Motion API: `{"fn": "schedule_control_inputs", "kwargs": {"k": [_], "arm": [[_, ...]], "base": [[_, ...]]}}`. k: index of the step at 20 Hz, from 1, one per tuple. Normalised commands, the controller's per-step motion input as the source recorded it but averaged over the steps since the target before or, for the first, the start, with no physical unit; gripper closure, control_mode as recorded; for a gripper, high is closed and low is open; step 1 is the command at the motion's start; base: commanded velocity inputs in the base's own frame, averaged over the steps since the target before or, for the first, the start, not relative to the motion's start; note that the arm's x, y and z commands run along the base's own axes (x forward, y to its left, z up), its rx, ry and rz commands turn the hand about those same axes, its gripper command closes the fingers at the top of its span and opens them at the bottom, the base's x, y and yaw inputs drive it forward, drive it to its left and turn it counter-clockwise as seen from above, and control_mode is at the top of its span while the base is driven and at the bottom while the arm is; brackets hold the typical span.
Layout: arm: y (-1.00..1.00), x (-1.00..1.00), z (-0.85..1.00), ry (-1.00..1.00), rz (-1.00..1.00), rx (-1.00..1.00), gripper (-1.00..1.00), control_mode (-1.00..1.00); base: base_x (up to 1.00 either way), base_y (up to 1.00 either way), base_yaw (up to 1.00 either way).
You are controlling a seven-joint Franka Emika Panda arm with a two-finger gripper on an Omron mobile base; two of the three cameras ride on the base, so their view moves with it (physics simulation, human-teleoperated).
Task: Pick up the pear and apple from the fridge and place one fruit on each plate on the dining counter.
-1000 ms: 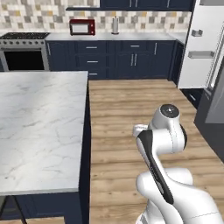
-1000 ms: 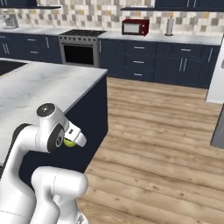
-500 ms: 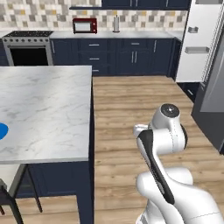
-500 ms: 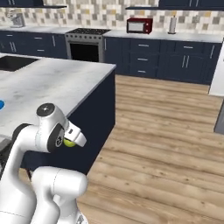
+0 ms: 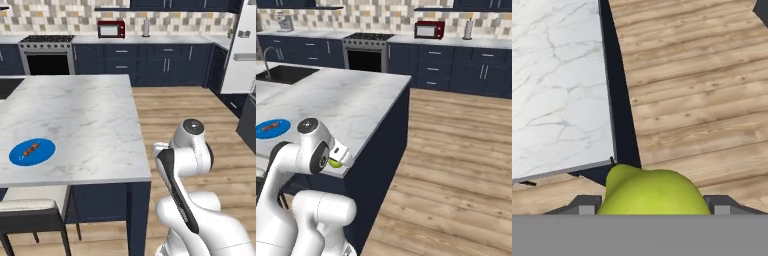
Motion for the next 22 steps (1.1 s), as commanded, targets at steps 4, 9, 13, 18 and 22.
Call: {"fn": "schedule_control_inputs", "kwargs": {"k": [4, 9, 13, 18, 22], "arm": [[0.0, 0.0, 0.0, 0.0, 0.0, 0.0, 1.0, 1.0], [0.0, 0.0, 0.0, 0.0, 0.0, 0.0, 1.0, 1.0], [0.0, 0.0, 0.0, 0.0, 0.0, 0.0, 1.0, 1.0], [0.0, 0.0, 0.0, 0.0, 0.0, 0.0, 1.0, 1.0], [0.0, 0.0, 0.0, 0.0, 0.0, 0.0, 1.0, 1.0]], "base": [[0.1, 0.48, 0.0], [0.22, 0.48, -0.03], [0.26, 0.47, -0.1], [0.36, 0.38, -0.15], [0.36, 0.4, -0.15]]}}
